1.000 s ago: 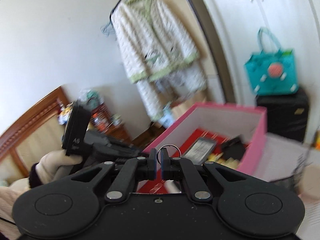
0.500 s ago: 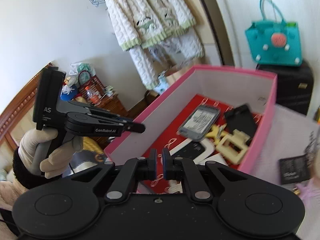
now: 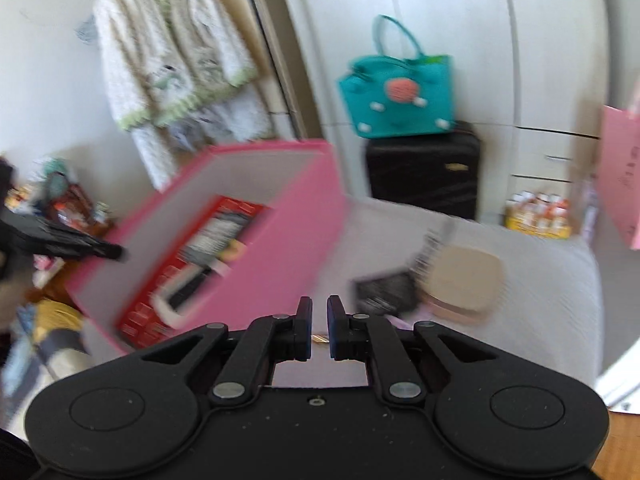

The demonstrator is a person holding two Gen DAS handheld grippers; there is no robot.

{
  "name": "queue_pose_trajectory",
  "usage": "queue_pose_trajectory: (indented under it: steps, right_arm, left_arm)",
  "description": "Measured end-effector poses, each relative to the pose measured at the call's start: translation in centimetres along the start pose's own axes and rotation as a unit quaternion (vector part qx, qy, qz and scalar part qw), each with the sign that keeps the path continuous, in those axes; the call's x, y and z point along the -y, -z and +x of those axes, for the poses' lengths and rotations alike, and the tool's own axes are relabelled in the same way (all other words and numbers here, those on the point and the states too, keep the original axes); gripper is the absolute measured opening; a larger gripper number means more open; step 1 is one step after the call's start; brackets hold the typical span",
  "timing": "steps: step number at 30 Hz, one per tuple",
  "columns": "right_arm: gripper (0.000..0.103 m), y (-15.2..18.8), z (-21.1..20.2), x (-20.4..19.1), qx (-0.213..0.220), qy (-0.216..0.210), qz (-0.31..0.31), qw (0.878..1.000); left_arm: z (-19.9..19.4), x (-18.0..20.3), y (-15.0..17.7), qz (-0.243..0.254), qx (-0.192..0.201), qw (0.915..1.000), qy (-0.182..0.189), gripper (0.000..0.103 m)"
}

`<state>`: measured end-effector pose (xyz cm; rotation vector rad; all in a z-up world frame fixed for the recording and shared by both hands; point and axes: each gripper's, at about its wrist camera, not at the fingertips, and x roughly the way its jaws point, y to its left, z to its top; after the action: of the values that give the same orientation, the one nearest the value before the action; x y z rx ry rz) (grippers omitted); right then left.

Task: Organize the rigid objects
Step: 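Move the open right tool back toward the batteries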

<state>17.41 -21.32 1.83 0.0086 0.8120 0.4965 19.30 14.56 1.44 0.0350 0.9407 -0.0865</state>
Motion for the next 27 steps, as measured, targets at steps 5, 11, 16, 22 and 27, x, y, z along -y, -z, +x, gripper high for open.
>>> queue_pose_trajectory:
  steps: [5,11,16,22,27]
  right_arm:
    - [0.023,2.1,1.6,1.2,-0.028,0.026,-0.040,0.998]
    - [0.035,3.1,4.0,-0.4,-0.049,0.026,-0.128,0.990]
    - [0.036,2.7,5.8,-0.6,-0.038,0.018,-0.158,0.987]
    - [0.042,2.1,7.4,0.1,-0.026,0.011,-0.167,0.986]
    - [0.045,2.1,8.0,1.0,-0.036,-0.004,-0.167,0.985]
  left_arm:
    - [0.0,-0.1,-0.1,-0.010,-0.001,0.9999,0.000,0.006]
    - [-0.2,-0.1,-0.2,-0.013,0.003,0.9999,-0.005,0.004]
    - [-0.1,0.3,-0.2,-0.013,0.008,0.9998,-0.013,0.004]
    - [-0.2,0.2,-0.3,-0.018,0.004,0.9997,-0.015,0.004]
    - [-0.1,0.1,-0.4,-0.023,0.002,0.9996,-0.014,0.004]
